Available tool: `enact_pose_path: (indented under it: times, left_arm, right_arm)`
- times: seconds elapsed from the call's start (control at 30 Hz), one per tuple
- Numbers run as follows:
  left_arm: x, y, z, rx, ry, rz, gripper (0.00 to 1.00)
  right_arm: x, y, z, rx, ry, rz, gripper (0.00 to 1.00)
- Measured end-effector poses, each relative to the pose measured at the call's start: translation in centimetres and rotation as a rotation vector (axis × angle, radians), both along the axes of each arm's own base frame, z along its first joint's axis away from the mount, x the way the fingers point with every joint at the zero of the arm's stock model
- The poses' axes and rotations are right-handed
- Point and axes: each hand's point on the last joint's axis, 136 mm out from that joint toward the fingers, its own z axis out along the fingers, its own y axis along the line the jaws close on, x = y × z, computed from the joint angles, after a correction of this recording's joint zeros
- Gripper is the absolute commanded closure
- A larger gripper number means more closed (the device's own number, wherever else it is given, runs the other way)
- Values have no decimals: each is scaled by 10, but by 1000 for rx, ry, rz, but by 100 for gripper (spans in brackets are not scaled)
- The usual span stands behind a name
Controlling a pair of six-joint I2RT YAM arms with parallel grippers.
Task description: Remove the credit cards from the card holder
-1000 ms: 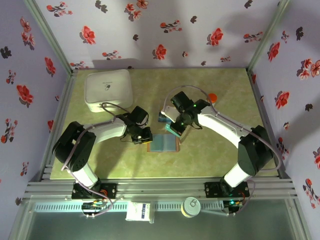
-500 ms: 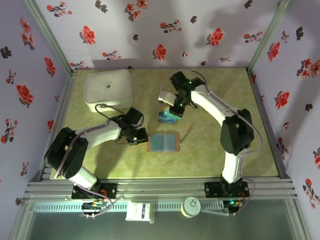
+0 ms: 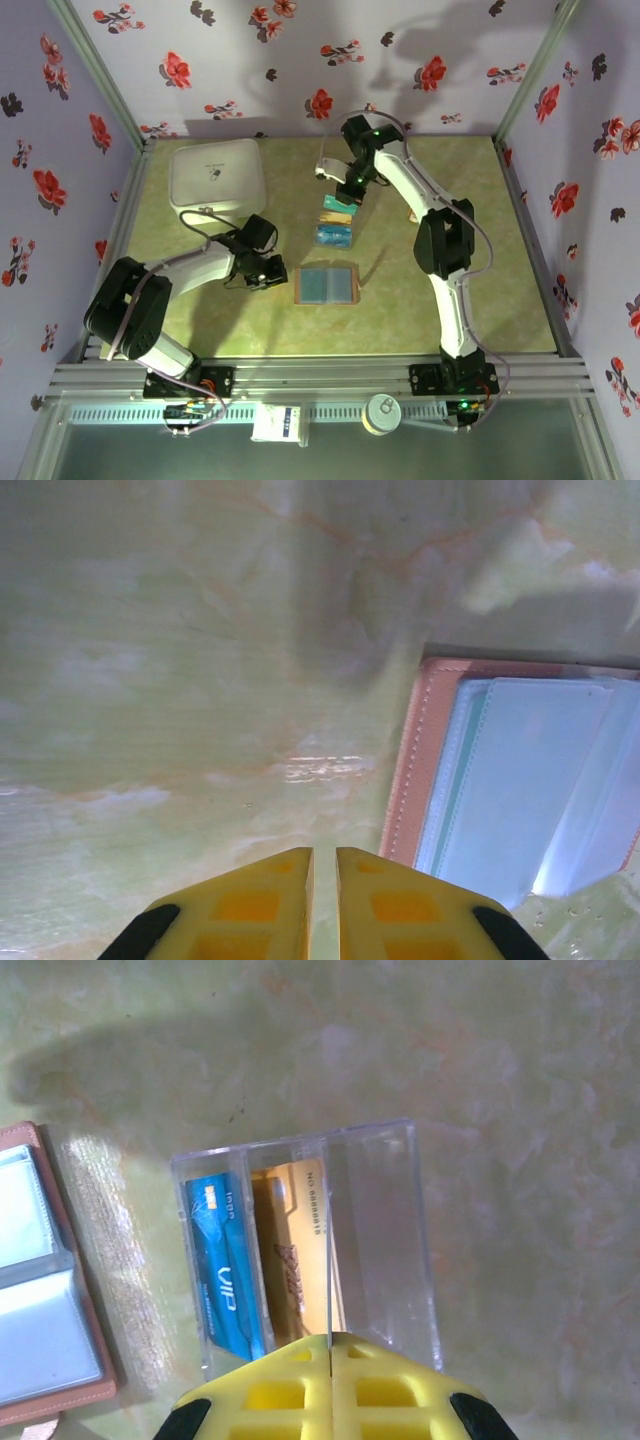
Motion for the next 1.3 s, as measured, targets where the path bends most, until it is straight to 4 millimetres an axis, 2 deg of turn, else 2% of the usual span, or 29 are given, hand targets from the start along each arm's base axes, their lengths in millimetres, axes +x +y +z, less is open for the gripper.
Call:
enact_pose_path:
  times: [0.13,0.4,0.93,1.3]
  left_arm:
    - [1,5,-1,7,7,11,86]
    - [2,10,-2,15,17,21,86]
    - [2,12,-1,15,16,26,86]
    - [2,12,-1,14,16,26,86]
  right_arm:
    - [8,1,-5,-2,4,9,100]
    - [9,0,-15,-15,14,31,100]
    - [15,3,-19,-13,1,51,100]
    - [21,6,-5,2,-42,64,100]
